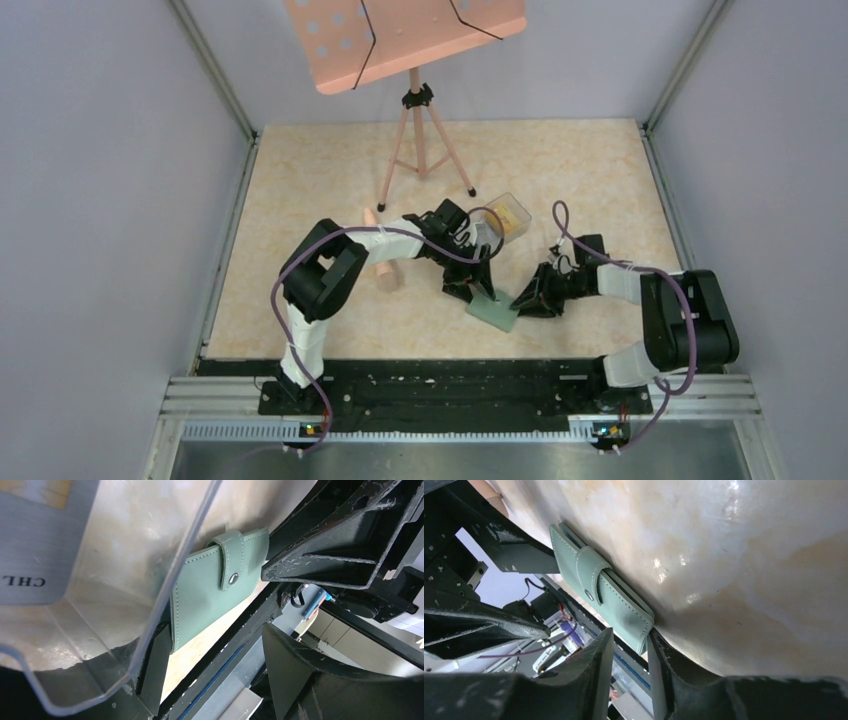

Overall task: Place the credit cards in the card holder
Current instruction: Pick up the card holder from the center of the board.

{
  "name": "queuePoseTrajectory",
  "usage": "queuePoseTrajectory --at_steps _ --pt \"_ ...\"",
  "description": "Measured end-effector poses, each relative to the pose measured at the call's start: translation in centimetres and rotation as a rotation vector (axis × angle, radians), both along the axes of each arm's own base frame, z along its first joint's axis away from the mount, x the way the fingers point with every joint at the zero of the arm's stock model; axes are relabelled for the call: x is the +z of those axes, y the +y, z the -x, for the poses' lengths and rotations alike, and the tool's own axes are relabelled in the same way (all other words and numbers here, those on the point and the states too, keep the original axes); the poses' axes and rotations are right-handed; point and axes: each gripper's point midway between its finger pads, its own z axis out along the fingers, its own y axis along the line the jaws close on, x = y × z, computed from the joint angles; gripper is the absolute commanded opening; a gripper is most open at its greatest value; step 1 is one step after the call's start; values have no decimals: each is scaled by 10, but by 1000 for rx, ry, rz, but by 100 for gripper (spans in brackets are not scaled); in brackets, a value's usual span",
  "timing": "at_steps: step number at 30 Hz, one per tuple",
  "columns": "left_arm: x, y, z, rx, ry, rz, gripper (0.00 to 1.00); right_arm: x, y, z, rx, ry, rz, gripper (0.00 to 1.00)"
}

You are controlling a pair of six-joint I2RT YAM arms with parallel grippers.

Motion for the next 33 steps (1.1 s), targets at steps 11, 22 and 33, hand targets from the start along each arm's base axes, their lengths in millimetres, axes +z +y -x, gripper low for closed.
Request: queuePoseTrajectory --at_steps 11,22,33 --pt "6 0 -6 14 -48 -5 64 30 6 -16 5 -149 -65 0" --pt "43 5 -12 67 -149 56 0 97 11 -37 51 -354 -104 0" --pt "124 13 -29 135 -312 198 0 175 13 -74 60 -521 -111 37"
